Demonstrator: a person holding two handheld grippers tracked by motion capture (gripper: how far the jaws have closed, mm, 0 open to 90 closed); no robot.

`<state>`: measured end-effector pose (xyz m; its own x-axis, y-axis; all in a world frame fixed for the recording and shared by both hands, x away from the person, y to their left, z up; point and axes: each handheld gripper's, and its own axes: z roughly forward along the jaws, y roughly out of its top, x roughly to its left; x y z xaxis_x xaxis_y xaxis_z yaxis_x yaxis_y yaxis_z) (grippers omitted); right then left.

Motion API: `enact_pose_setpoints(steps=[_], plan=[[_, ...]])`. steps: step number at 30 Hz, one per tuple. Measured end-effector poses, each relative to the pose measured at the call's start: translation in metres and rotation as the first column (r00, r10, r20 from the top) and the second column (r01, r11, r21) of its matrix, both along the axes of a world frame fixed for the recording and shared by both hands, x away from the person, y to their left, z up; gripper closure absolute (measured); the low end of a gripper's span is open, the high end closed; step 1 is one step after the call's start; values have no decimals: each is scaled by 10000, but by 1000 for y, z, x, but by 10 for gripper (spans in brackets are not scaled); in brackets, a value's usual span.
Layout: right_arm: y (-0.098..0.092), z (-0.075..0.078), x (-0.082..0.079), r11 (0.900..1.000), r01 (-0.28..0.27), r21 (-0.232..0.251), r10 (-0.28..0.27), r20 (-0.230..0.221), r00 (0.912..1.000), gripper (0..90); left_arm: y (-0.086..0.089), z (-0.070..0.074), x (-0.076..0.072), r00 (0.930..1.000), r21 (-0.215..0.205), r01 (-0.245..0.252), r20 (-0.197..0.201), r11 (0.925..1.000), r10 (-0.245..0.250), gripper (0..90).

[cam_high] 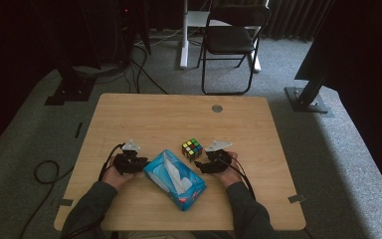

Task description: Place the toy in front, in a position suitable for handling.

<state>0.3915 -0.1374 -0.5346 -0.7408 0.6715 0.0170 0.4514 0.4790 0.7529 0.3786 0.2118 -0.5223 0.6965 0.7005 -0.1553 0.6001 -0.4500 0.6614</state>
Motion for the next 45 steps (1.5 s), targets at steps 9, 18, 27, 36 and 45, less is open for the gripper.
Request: enact_pose_setpoints(steps=[9,18,27,36,45], plan=[[-17,1,-12,9989,470,-72,-471,-203,9987,336,-10,2,-34,9964,43,845,88,9964,-846,754],[-41,5,-14,9899,1403,192,-1390,-582,9886,388,-22,1,-63,9808,-35,1948,85,9808,-1948,743],[-18,4,-15,9836,1735,492,-1710,-516,9839,422,-21,-1,-81,9717,-358,2346,-180,9714,-2354,733],[11,-2,-31,9759,1975,933,-1954,-312,9802,412,7,1,-82,9897,-567,1407,-204,9884,-1420,651],[26,0,-31,9809,1823,673,-1825,-33,9832,360,36,-2,-78,9996,-772,240,159,9967,-228,537]])
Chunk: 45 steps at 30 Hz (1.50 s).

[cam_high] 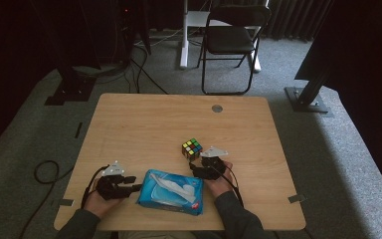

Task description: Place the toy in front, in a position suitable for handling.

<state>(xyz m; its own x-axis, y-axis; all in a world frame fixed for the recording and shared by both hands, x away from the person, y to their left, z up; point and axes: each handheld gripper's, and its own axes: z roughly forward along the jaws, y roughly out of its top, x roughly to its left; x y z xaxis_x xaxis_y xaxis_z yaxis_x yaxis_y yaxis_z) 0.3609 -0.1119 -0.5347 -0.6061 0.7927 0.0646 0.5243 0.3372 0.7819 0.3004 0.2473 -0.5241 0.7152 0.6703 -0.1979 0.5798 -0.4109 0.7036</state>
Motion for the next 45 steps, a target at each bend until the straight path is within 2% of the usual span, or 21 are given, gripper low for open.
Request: enact_pose_setpoints(steps=[4,8,10,11,14,16,18,20,21,23,28,30,34,37,39,43,45], plan=[[-15,-6,10,9993,-366,7,366,-621,9974,289,4,-1,4,9992,-183,-319,241,9993,323,499],[-23,-9,15,9988,-467,120,474,-572,9972,278,5,1,5,9974,-297,-505,497,9983,519,452],[-28,-10,19,9984,-524,228,531,-297,9981,272,7,2,6,9963,-408,-598,589,9974,622,452],[-28,-8,18,9980,-604,181,605,-79,9981,263,9,3,7,9947,-559,-736,676,9957,773,451],[-22,0,16,9956,-912,205,903,401,9951,203,10,5,9,9938,-763,-769,746,9941,826,451],[-15,3,17,9916,-1256,317,1241,455,9912,165,9,6,9,9936,-802,-768,766,9938,830,452],[-7,3,19,9902,-1387,149,1379,455,9894,144,8,7,10,9934,-828,-751,805,9937,818,451],[-7,3,19,9902,-1387,149,1379,455,9894,144,7,7,11,9930,-870,-740,857,9935,814,451],[-3,2,21,9911,-1327,-53,1328,437,9902,145,6,9,12,9922,-932,-735,935,9929,822,451],[4,-4,31,9940,-1089,-95,1092,325,9935,176,5,9,13,9922,-919,-715,956,9932,802,452],[1,-9,40,9929,-1172,204,1164,361,9925,324,3,9,13,9930,-901,-623,946,9940,708,452],[-1,-10,44,9909,-1284,404,1276,220,9916,324,3,9,13,9931,-958,-626,932,9934,715,454],[2,-7,46,9830,-1836,-2,1834,409,9822,341,2,11,13,9918,-1002,-651,1029,9928,754,454],[7,-6,42,9677,-2509,-255,2518,424,9668,342,-2,12,14,9875,-504,-808,1314,9955,868,438],[8,-6,39,9612,-2743,-294,2754,408,9605,341,-5,13,16,9887,-549,-776,1243,9955,839,436],[5,-7,39,9597,-2802,-217,2805,162,9597,308,-9,15,18,9882,-653,-687,1327,9955,769,435],[4,-9,39,9624,-2697,-321,2701,101,9628,275,-10,16,19,9860,-619,-778,1426,9951,859,414]])
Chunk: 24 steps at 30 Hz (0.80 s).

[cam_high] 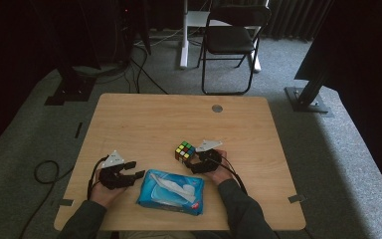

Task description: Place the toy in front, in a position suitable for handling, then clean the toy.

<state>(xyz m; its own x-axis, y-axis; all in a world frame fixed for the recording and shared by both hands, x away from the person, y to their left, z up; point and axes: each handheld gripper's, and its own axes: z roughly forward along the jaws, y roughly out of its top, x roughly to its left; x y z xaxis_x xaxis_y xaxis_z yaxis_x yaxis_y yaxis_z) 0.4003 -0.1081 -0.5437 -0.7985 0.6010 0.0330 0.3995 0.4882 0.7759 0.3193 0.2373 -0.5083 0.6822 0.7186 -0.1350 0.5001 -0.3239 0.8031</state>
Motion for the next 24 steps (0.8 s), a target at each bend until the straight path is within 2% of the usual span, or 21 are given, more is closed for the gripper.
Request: enact_pose_setpoints(steps=[4,7,10,13,16,20,23,24], plan=[[-1,-2,1,9998,153,97,-152,-157,9998,255,-2,1,0,10000,-20,1,25,10000,-1,410],[0,-2,-2,9999,114,-73,-115,-199,9997,247,-1,6,-1,10000,-123,61,79,9999,-60,405],[-3,-1,-6,9994,104,-338,-109,-137,9998,245,-2,11,-4,9994,-243,304,147,9992,-301,386],[-8,-4,-9,9991,243,-360,-248,-130,9996,247,-4,13,-5,9988,-300,448,196,9985,-443,381],[-11,-4,-10,9983,424,-408,-430,-141,9990,248,-8,18,-5,9972,-291,740,77,9968,-738,384],[-15,-4,-9,9967,757,-297,-765,-276,9967,257,-15,28,-7,9913,-578,1311,176,9897,-1303,387],[-15,-4,-9,9967,754,-290,-763,-297,9966,258,-17,29,-8,9899,-593,1414,229,9882,-1402,381],[-13,-4,-11,9967,685,-425,-697,-262,9972,258,-23,33,-10,9834,-595,1807,276,9817,-1794,370]])
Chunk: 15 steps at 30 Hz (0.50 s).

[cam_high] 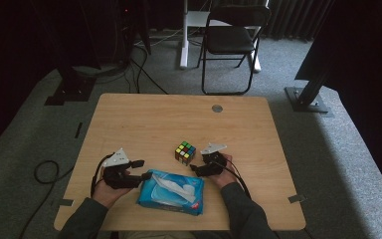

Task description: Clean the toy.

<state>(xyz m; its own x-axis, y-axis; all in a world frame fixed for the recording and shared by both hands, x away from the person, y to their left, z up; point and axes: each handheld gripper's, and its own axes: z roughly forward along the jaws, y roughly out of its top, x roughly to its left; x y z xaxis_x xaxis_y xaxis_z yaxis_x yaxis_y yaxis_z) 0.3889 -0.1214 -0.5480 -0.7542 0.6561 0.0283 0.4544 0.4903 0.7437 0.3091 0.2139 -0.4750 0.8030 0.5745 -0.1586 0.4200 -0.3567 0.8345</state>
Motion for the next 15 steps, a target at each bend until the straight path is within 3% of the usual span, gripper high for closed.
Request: enact_pose_setpoints(steps=[3,8,15], plan=[[3,0,-2,9996,-97,-250,102,182,9998,257,-5,3,-3,9992,97,385,130,9992,-386,343],[2,0,-1,9999,-80,-109,81,97,9999,258,-13,7,-7,9965,132,821,177,9965,-823,330],[3,0,-2,9999,-58,-144,60,113,9999,258,-21,-1,-5,9913,176,1317,-107,9911,-1315,275]])
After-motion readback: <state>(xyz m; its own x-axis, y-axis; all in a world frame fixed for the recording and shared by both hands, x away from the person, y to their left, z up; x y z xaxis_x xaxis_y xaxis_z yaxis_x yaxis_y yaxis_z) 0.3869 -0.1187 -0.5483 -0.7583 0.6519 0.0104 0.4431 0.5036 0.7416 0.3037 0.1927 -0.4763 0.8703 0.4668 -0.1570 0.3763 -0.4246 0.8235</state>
